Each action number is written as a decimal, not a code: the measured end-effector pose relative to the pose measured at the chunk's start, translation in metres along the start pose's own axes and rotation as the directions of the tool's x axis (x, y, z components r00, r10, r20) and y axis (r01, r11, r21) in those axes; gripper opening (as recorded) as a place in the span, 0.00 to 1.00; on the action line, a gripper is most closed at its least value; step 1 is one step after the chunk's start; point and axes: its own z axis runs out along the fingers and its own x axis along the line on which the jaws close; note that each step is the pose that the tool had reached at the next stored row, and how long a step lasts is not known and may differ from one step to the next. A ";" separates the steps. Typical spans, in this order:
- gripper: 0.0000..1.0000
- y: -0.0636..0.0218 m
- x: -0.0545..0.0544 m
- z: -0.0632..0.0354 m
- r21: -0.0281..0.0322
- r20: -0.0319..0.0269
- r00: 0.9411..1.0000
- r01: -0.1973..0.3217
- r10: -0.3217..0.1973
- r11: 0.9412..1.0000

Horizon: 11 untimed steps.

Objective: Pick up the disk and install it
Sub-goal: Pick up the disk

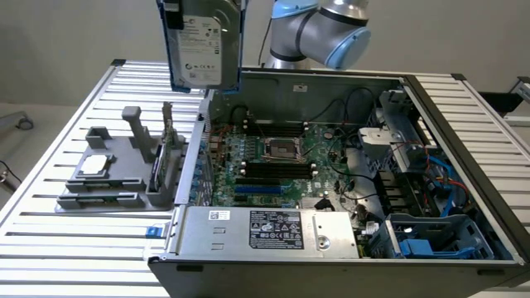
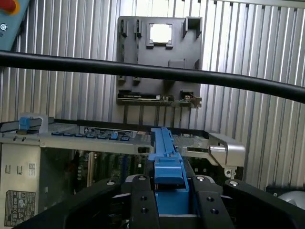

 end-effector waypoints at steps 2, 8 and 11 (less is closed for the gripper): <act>0.33 -0.0090 0.003 -0.0005 0.000 0.001 1.000 0.000 0.000 1.000; 0.33 -0.0355 0.013 -0.0019 0.000 0.002 1.000 0.000 0.000 1.000; 0.33 -0.0490 0.017 -0.0027 0.000 0.003 1.000 0.000 0.000 1.000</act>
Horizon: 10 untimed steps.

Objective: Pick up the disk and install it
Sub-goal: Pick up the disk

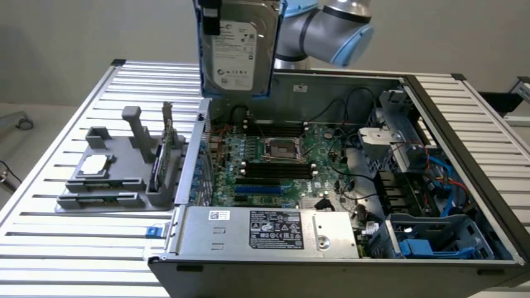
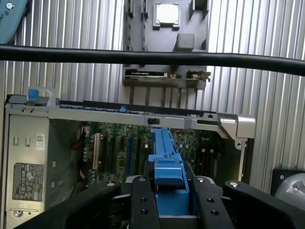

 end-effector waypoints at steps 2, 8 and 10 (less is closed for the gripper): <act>0.33 -0.0087 0.003 -0.0005 0.000 0.000 1.000 0.000 0.000 1.000; 0.33 -0.0355 0.013 -0.0018 0.000 0.002 1.000 0.000 0.000 1.000; 0.33 -0.0441 0.016 -0.0025 0.000 0.002 1.000 0.000 0.000 1.000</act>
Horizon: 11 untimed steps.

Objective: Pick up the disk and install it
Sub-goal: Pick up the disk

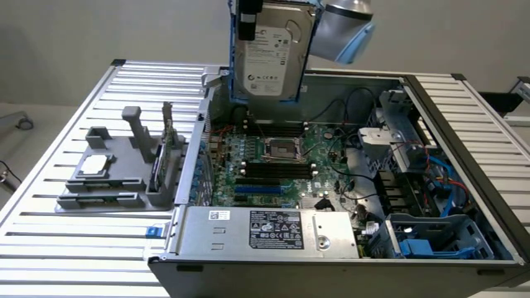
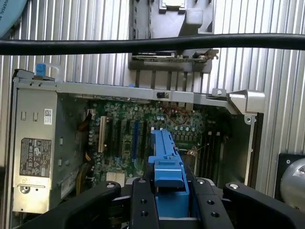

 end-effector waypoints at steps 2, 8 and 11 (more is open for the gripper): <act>0.33 -0.0089 0.003 -0.0004 0.000 0.001 1.000 0.000 0.000 1.000; 0.33 -0.0306 0.014 -0.0017 0.000 0.001 1.000 0.000 0.000 1.000; 0.33 -0.0363 0.021 -0.0020 0.000 0.002 1.000 0.000 0.000 1.000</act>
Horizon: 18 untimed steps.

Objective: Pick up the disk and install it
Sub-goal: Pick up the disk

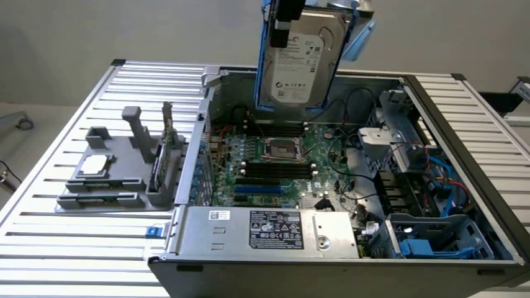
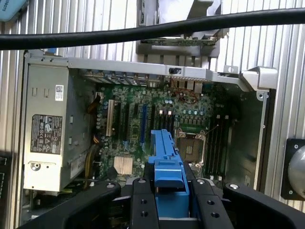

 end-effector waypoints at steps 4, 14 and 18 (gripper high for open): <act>0.33 -0.0079 0.010 -0.0004 0.000 0.000 1.000 0.000 0.000 1.000; 0.33 -0.0176 0.033 0.0032 0.013 0.003 1.000 0.000 0.000 1.000; 0.33 -0.0219 0.041 0.0040 0.030 0.003 1.000 0.000 0.000 1.000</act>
